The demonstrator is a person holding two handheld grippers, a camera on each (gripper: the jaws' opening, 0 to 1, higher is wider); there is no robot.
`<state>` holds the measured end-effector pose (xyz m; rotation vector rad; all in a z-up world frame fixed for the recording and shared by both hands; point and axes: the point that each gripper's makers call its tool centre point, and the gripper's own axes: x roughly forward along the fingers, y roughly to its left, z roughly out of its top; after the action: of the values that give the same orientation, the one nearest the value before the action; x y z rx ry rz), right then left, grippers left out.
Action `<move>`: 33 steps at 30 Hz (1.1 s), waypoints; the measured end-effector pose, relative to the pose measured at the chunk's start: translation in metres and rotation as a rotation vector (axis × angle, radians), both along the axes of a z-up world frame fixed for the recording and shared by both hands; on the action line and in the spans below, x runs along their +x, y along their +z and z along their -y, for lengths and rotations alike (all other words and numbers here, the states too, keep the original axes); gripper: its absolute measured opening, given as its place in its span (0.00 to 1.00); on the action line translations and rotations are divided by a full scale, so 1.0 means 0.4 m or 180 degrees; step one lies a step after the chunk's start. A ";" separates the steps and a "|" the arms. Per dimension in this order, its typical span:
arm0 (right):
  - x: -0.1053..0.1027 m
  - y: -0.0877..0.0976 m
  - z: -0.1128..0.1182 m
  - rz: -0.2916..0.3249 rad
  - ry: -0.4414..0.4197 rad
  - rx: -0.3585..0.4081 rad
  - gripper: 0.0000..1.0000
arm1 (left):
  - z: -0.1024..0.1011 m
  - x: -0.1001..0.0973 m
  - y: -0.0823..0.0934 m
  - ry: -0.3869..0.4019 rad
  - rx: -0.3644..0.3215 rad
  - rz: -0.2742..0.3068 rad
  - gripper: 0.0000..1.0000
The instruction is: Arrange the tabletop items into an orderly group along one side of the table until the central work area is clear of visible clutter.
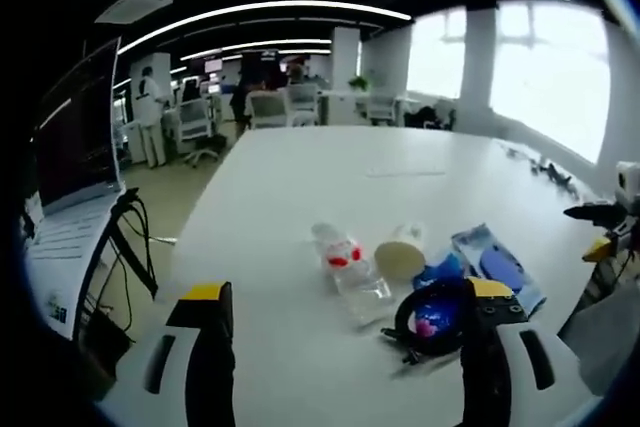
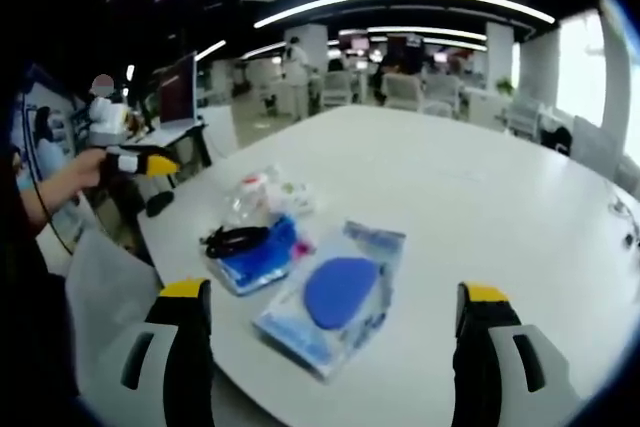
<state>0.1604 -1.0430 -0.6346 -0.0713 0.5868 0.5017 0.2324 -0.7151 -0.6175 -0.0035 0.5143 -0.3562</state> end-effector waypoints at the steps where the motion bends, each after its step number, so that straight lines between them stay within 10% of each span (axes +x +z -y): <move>1: 0.000 -0.001 0.000 -0.0001 0.0003 0.0001 1.00 | 0.000 0.006 -0.003 0.0004 -0.0009 -0.0008 0.93; 33: 0.046 -0.063 -0.001 -0.0148 0.0025 -0.0059 1.00 | 0.042 0.121 -0.128 0.0086 -0.0120 -0.0541 0.83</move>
<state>0.1790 -1.0425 -0.6600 -0.0798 0.6370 0.5066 0.2808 -0.7319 -0.6687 -0.0776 0.6749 -0.3409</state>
